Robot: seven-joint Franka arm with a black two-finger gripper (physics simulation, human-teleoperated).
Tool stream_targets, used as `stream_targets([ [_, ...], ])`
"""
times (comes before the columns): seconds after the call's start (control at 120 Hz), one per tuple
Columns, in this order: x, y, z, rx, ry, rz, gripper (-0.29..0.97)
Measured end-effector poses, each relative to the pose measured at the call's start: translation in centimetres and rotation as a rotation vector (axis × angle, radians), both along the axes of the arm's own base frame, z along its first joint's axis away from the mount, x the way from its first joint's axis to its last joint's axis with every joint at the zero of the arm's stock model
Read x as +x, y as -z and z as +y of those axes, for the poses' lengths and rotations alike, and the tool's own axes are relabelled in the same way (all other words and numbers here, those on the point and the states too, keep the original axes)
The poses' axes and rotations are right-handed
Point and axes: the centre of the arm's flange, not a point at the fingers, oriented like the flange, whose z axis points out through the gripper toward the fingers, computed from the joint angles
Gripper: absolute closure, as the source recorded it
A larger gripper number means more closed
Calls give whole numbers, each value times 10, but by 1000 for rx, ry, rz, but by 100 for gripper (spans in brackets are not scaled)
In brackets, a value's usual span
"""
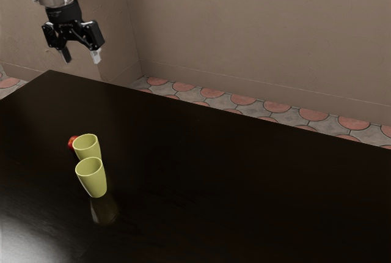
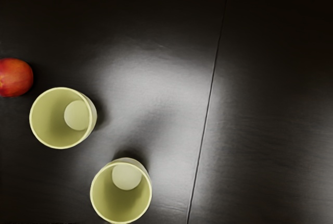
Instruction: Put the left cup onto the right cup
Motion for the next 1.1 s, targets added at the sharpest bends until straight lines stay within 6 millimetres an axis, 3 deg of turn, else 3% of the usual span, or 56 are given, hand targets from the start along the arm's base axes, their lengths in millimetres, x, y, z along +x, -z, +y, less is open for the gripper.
stream_targets([
  [0.217,-7,1,35,0,-79,2,3],
  [0.367,-12,15,56,13,-120,31,3],
  [0.667,-14,86,75,14,-156,79,3],
  [1.1,-6,175,60,22,88,79,3],
])
